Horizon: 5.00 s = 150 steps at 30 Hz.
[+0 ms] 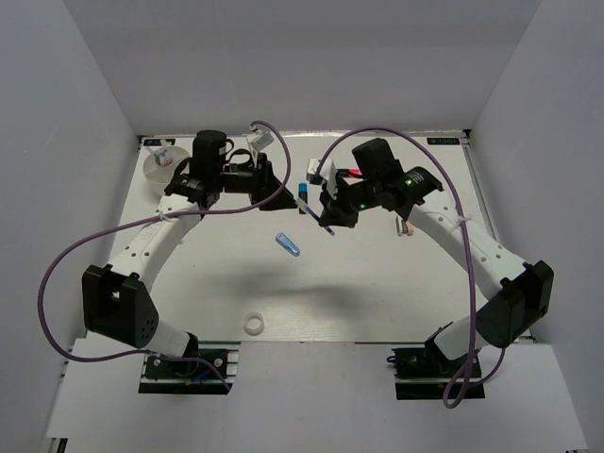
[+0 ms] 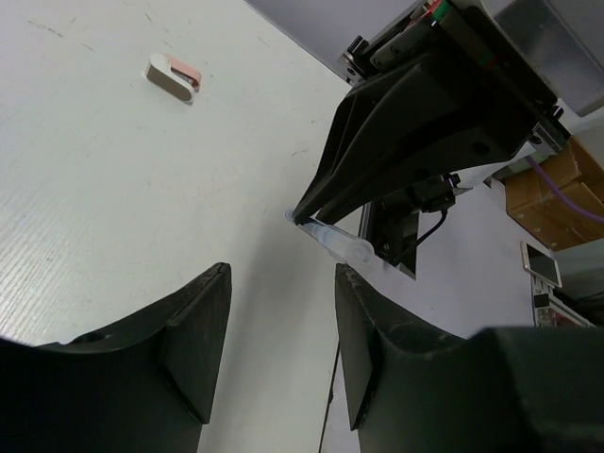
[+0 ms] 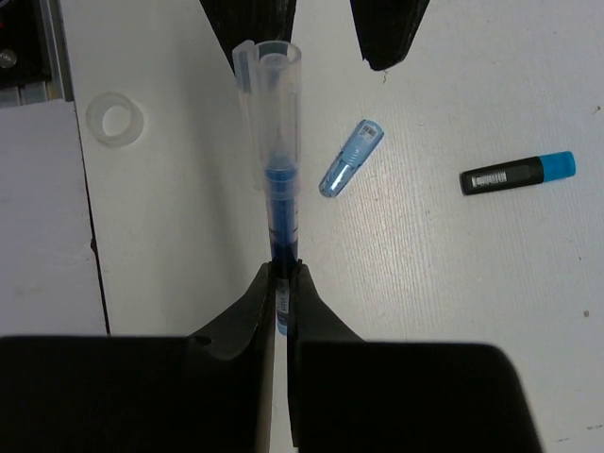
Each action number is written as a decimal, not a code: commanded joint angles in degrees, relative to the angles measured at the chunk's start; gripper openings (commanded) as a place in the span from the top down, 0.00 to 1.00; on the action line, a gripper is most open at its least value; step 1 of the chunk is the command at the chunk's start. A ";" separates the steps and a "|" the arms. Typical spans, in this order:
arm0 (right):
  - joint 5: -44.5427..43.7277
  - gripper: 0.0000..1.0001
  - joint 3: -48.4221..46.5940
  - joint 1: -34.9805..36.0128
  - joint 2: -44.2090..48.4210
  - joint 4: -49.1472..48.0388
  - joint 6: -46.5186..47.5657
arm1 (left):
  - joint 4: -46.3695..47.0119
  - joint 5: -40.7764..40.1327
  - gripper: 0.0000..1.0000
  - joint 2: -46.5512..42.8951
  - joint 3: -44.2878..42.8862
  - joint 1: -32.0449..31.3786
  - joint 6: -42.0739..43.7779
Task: Sort the stationery into containers
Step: Pick up the pen from the center of the board, then place the pen in the storage box.
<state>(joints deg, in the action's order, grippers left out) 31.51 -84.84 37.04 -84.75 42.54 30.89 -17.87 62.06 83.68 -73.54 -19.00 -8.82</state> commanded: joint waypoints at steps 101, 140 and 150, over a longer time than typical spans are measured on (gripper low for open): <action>2.94 0.11 -2.17 -19.90 -4.90 -5.28 -20.26 | -22.91 -67.52 1.00 24.86 -46.17 29.82 8.64; 3.39 0.11 -0.94 -20.16 -6.30 -5.89 -20.96 | -27.40 -58.11 0.49 32.51 -47.84 30.34 10.67; -2.57 0.21 -1.38 -20.25 -7.18 -8.00 -22.10 | -19.32 -50.03 0.48 21.54 -41.36 30.34 9.43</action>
<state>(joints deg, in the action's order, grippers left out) 32.29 -85.60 17.21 -91.44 37.08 9.52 -42.33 7.18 114.41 -117.23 11.35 1.23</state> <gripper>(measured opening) 0.810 0.527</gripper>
